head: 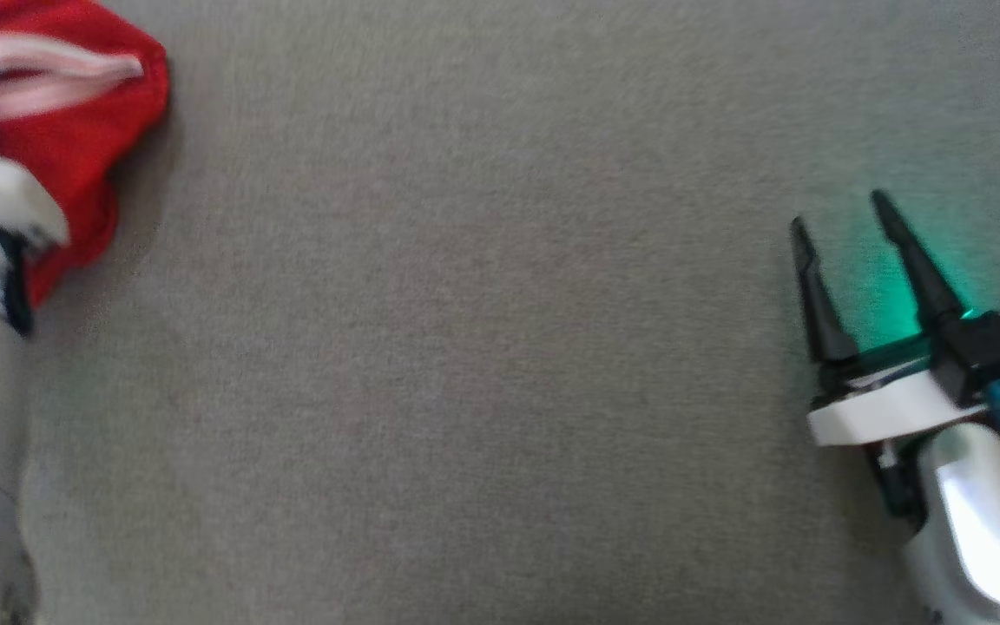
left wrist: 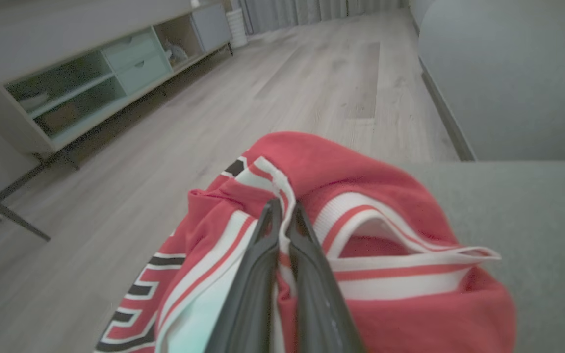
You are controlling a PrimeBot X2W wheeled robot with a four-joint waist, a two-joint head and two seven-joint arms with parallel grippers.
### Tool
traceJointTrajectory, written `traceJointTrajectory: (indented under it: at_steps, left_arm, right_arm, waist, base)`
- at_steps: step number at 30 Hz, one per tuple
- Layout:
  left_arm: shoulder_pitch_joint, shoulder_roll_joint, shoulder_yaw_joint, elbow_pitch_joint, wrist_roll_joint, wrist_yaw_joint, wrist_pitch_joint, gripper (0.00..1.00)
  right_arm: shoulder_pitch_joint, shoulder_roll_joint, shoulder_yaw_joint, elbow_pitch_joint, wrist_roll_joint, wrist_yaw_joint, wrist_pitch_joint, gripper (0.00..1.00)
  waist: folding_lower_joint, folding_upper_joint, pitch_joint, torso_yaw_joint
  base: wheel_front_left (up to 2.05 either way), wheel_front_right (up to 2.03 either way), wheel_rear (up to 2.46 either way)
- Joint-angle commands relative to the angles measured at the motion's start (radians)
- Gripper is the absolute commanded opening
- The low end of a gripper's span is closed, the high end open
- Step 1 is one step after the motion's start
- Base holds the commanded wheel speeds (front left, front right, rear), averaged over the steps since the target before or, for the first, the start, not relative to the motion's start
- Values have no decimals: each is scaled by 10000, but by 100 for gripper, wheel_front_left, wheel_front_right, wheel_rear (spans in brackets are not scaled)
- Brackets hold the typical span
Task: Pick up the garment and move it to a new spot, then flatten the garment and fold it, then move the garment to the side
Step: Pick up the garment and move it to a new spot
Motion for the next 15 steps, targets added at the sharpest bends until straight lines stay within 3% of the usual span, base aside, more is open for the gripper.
traceJointTrajectory:
  at_steps: [1, 6, 15]
  left_arm:
    - [-632, 867, -76, -722, 239, -82, -226, 0]
    - [-988, 1209, -531, -2154, 506, -343, -337, 0]
    - [-1250, 881, -1391, -4718, -169, -654, 757, 0]
  right_arm:
    - [160, 200, 271, -219, 94, -7, 6, 100]
    - [150, 743, 589, -171, 185, -7, 6, 100]
    - [518, 1339, 724, -156, 385, -7, 6, 100]
  waist:
    - [0, 0, -695, -457]
    - [0, 0, -1571, -1555]
    - [0, 0, -2538, -3515]
  base:
    - [0, 0, 0]
    - [0, 0, 0]
    - [0, 0, 0]
